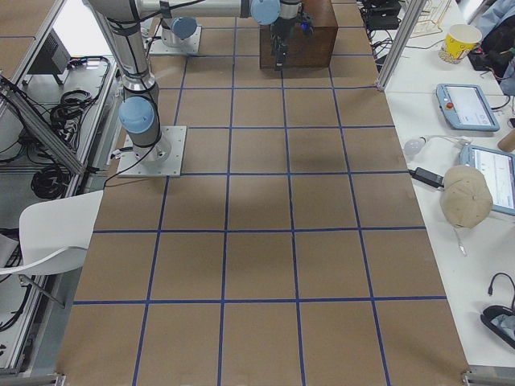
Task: Open drawer and put corn inside
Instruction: 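Lower the left gripper and grasp the white drawer handle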
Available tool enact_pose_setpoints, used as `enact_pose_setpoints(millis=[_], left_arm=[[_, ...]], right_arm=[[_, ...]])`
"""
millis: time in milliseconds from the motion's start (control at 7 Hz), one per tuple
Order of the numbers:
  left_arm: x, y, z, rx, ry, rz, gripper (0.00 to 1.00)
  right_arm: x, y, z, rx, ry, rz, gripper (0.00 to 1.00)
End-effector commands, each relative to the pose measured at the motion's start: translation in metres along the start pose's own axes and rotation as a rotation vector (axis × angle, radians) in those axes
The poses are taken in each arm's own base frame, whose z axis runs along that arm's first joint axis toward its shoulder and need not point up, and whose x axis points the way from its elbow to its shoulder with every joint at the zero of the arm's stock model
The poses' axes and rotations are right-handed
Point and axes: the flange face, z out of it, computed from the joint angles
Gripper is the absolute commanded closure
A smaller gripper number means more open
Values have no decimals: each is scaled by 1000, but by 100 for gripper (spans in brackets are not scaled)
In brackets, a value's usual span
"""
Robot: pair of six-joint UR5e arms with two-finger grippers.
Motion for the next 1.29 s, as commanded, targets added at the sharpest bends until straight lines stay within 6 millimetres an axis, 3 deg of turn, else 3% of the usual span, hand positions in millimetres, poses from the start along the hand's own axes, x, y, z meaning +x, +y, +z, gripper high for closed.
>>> enact_pose_setpoints(millis=[0,1143], left_arm=[[0,1,11,-11,26,-8,0],[-8,-3,38,-55,47,-11,0]], right_arm=[[0,0,0,0,0,1,0],[0,0,0,0,0,0,0]])
